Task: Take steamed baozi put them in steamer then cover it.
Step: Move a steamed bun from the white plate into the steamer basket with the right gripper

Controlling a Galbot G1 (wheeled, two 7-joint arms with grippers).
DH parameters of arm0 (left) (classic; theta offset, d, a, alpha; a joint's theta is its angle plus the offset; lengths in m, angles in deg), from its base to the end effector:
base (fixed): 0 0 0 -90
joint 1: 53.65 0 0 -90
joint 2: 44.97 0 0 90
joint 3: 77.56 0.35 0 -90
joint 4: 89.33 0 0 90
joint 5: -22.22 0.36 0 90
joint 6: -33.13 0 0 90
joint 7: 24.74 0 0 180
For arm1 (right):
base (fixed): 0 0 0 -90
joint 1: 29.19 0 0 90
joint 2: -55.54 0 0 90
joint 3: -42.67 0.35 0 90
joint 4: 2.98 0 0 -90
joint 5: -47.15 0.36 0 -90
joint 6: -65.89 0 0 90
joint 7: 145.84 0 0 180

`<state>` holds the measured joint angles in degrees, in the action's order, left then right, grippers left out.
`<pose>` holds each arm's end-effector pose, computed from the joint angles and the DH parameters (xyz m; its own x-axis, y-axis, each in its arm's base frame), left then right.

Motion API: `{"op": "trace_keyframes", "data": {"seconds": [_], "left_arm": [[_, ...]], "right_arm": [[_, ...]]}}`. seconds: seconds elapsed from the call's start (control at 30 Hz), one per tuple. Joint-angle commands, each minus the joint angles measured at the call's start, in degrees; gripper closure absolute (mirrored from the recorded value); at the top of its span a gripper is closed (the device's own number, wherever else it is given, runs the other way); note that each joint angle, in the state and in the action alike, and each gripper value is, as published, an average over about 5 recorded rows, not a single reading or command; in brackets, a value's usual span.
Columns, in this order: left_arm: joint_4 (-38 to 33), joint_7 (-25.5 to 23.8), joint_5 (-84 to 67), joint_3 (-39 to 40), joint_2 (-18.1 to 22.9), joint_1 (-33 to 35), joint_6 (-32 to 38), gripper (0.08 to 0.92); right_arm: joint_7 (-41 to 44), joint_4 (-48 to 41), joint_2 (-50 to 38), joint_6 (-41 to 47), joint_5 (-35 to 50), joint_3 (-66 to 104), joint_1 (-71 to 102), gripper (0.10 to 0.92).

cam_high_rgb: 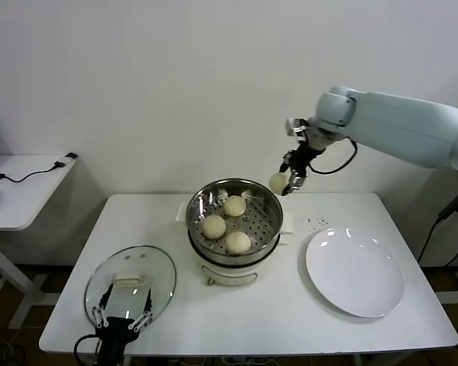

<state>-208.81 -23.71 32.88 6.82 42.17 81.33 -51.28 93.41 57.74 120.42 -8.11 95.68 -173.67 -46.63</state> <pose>0.0997 0.0393 -0.3415 -0.9849 -0.0509 0.1654 -0.0020 0.9591 0.2831 0.6126 0.0057 -0.0026 -0.1454 -0.2489 0.9576 -0.9856 -0.0479 -0.1621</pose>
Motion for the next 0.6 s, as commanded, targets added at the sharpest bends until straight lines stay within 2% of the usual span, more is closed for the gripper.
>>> {"op": "trace_keyframes", "data": {"seconds": [0.03,0.6], "left_arm": [[-0.6,-0.2,-0.9,0.2,0.0,0.1,-0.2,0.177],[0.9,-0.4,-1.6,-0.7,-0.4,-0.2,0.3,0.177]], "right_arm": [[-2.7,1.1,10.3,1.9,6.5,-7.1,-1.0,0.338],[-4.0,-1.9,11.6,2.0,1.4,-6.9,7.9,0.338]]}}
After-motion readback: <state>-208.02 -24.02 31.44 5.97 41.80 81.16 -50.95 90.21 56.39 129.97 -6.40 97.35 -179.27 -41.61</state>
